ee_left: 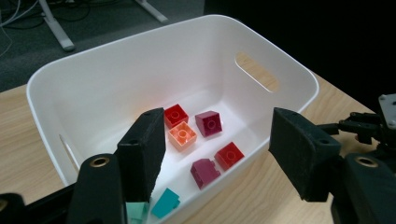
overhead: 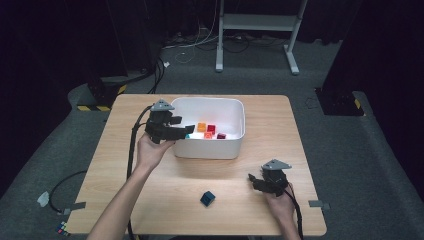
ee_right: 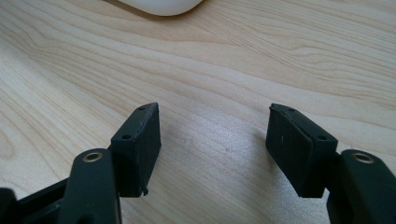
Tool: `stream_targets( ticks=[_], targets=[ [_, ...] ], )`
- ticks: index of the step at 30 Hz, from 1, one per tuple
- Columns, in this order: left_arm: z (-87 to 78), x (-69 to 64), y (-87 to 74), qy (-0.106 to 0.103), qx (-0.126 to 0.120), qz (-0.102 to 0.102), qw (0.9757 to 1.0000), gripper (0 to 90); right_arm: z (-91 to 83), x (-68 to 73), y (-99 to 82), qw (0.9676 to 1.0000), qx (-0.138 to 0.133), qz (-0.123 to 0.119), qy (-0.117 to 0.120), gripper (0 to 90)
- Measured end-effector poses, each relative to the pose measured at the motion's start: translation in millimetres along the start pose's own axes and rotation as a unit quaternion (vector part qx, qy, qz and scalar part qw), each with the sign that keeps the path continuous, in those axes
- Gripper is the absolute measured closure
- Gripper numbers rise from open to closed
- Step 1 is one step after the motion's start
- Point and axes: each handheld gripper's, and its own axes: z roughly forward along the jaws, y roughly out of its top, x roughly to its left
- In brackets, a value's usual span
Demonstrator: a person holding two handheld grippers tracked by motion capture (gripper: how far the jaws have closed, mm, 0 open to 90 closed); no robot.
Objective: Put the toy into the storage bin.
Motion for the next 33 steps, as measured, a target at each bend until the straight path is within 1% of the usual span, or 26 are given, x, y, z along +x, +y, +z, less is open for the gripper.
stream_targets(
  ticks=[6, 14, 18, 25, 30, 33],
  targets=[
    [-7.7, -8.6, -11.9, -0.008, -0.007, 0.004, 0.9999, 34.8, 0.0, 0.0, 0.0, 1.0, 0.0, 0.0, 0.0, 35.4],
    [-10.8, -23.4, -35.1, -0.021, -0.003, 0.013, 0.9997, 33.6, 0.0, -0.1, 0.0, 1.0, 0.0, 0.0, 0.0, 35.4],
    [-10.2, -29.9, -46.1, -0.03, 0.0, 0.011, 0.9995, 33.1, 0.0, -0.1, 0.0, 1.0, 0.0, -0.001, 0.0, 35.3],
    [-6.4, -42.1, -65.7, -0.041, 0.01, 0.021, 0.9989, 32.6, 0.0, 0.0, 0.0, 1.0, 0.0, -0.001, 0.0, 35.4],
    [-2.5, -49.0, -79.3, -0.051, 0.019, 0.02, 0.9983, 31.9, 0.0, 0.0, 0.0, 1.0, 0.0, 0.0, 0.0, 35.4],
    [-1.9, -52.2, -86.3, -0.055, 0.02, 0.021, 0.9981, 31.7, 0.1, 0.0, 0.0, 1.0, 0.0, 0.0, 0.0, 35.4]
  ],
)
